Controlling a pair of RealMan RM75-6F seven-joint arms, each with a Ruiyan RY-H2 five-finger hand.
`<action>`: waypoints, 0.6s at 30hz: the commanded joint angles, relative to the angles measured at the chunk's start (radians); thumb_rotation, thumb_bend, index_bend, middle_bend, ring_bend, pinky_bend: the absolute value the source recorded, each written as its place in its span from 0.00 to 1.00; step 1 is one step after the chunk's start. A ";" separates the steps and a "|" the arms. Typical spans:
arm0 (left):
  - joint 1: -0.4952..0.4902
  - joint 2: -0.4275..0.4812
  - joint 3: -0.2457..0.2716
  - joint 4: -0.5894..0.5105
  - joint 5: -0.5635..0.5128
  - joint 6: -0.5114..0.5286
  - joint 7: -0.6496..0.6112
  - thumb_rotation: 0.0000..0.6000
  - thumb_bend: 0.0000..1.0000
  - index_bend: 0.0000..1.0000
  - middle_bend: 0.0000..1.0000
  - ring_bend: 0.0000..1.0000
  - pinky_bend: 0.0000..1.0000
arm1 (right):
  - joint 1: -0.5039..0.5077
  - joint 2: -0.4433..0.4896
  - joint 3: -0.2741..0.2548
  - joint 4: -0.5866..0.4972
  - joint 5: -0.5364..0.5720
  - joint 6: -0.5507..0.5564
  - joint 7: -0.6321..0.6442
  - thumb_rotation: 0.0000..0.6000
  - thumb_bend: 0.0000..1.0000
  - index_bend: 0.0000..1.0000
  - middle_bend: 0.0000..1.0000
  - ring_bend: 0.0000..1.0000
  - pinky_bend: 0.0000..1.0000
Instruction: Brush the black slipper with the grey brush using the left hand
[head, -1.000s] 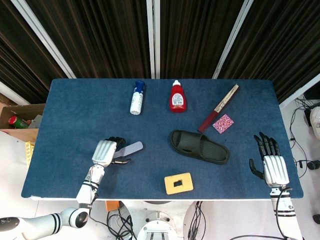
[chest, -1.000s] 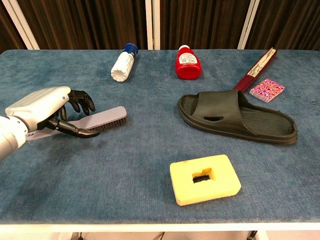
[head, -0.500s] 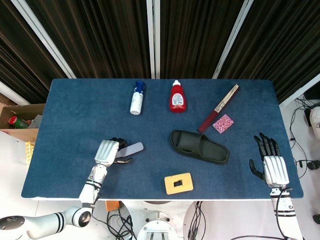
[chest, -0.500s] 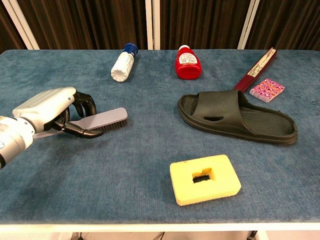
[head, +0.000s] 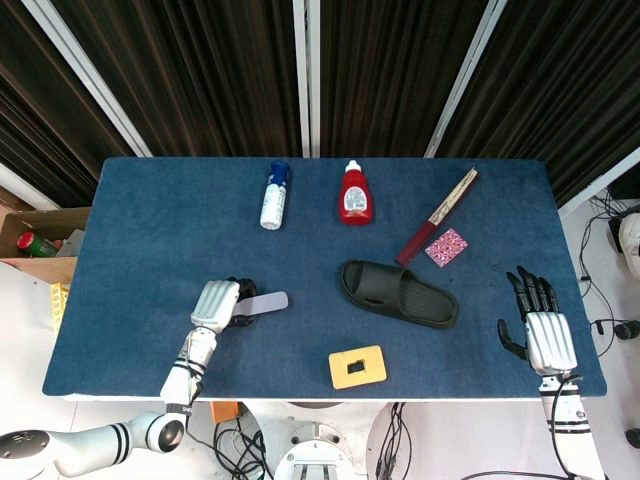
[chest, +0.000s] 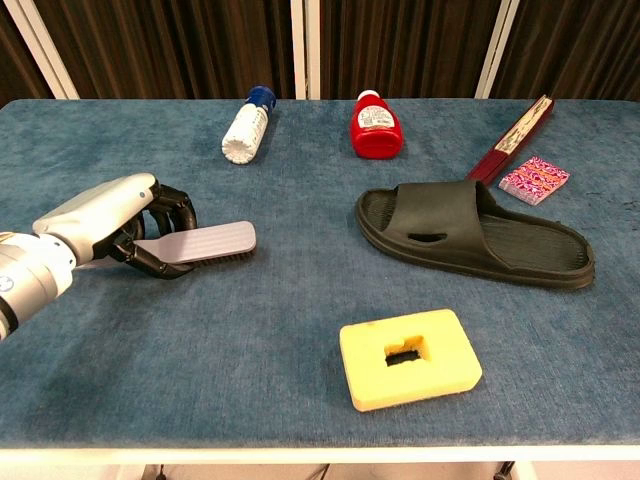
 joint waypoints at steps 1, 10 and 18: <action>0.003 -0.008 -0.005 0.007 0.001 0.006 -0.035 1.00 0.29 0.60 0.59 0.52 0.70 | 0.000 0.001 -0.001 0.000 0.000 -0.002 0.003 1.00 0.43 0.00 0.00 0.00 0.00; 0.005 -0.003 -0.013 0.006 0.033 0.022 -0.146 1.00 0.31 0.67 0.72 0.78 0.93 | 0.002 0.001 -0.003 0.002 0.000 -0.007 0.006 1.00 0.43 0.00 0.00 0.00 0.00; 0.009 -0.033 -0.013 0.058 0.094 0.100 -0.195 1.00 0.32 0.72 0.95 1.00 1.00 | 0.003 0.004 -0.005 0.001 -0.003 -0.009 0.012 1.00 0.43 0.00 0.00 0.00 0.00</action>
